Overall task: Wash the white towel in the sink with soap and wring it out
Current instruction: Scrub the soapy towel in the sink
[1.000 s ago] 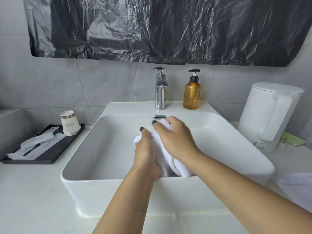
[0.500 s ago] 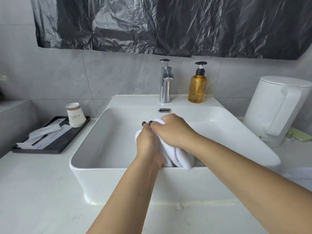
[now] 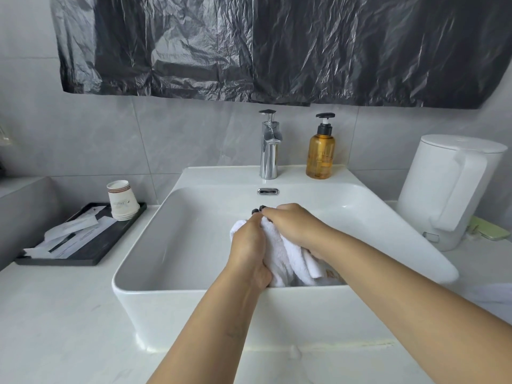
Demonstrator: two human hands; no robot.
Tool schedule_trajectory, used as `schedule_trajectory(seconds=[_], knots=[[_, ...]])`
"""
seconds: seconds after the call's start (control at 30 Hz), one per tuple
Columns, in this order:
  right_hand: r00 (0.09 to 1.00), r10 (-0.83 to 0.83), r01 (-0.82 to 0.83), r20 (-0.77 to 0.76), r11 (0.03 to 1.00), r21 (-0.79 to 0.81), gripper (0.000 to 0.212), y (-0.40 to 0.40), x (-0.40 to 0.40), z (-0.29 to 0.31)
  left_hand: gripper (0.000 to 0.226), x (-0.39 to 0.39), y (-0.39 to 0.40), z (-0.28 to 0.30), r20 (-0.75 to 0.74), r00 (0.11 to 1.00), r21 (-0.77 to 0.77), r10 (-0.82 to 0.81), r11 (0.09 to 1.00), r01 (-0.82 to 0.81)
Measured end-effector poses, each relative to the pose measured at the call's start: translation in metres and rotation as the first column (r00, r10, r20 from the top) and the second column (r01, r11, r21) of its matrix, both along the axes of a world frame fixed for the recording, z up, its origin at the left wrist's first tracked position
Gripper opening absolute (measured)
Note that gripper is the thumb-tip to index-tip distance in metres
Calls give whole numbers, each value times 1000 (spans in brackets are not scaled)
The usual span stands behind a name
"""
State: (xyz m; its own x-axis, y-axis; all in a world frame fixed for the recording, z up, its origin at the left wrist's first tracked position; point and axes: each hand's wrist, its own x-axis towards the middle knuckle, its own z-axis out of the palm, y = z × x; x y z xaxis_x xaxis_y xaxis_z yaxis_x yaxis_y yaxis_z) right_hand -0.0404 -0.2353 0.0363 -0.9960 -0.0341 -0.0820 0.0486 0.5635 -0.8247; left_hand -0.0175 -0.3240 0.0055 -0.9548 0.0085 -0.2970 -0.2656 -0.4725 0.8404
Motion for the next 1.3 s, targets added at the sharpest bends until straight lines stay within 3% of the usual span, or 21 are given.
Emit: schedule_trajectory(seconds=[0.13, 0.2, 0.27, 0.37, 0.5, 0.6, 0.7, 0.8, 0.93, 1.1, 1.23, 1.3], knots=[[958, 12, 29, -285, 990, 138, 38, 0, 35, 4, 16, -9, -3, -9, 63, 995, 81, 80, 993, -85], [912, 16, 47, -410, 989, 143, 41, -3, 49, 3, 13, -12, -5, -11, 100, 995, 104, 24, 994, -34], [886, 20, 50, -464, 989, 139, 43, -6, 49, 1, 27, -10, -2, -6, 103, 990, 131, -95, 988, 82], [896, 0, 53, -444, 993, 106, 45, -4, 25, 1, 38, -5, 3, 0, 56, 984, 70, -170, 984, 166], [963, -100, 96, -251, 995, -26, 46, 5, -11, 2, 8, 1, 4, 1, -118, 978, -18, -173, 985, 172], [974, -106, 97, -200, 994, -55, 49, 1, -10, 2, 6, -1, 2, -4, -82, 994, -35, -68, 997, 65], [961, -5, 13, -277, 1000, 27, 52, -8, 16, 3, 11, -6, -3, -6, 37, 999, 62, 21, 998, -23], [933, 56, -12, -356, 992, 127, 42, -12, 32, 4, 35, -7, -6, -8, 37, 999, 119, -34, 992, 29], [946, -33, 36, -323, 999, 2, 42, -4, 7, 6, 28, -6, 1, -5, -7, 988, 76, -151, 986, 151], [982, -134, 126, -136, 990, -69, 40, 6, -20, -3, 15, -6, 2, -9, -91, 983, 43, -159, 986, 164], [967, 12, -17, -255, 1000, -18, 46, -9, 15, 3, 19, -12, -6, -13, -37, 999, 107, -14, 994, 18], [927, 107, -73, -360, 992, 107, 44, -17, 37, 10, 41, -9, -9, -12, -61, 998, 142, -11, 990, 20]])
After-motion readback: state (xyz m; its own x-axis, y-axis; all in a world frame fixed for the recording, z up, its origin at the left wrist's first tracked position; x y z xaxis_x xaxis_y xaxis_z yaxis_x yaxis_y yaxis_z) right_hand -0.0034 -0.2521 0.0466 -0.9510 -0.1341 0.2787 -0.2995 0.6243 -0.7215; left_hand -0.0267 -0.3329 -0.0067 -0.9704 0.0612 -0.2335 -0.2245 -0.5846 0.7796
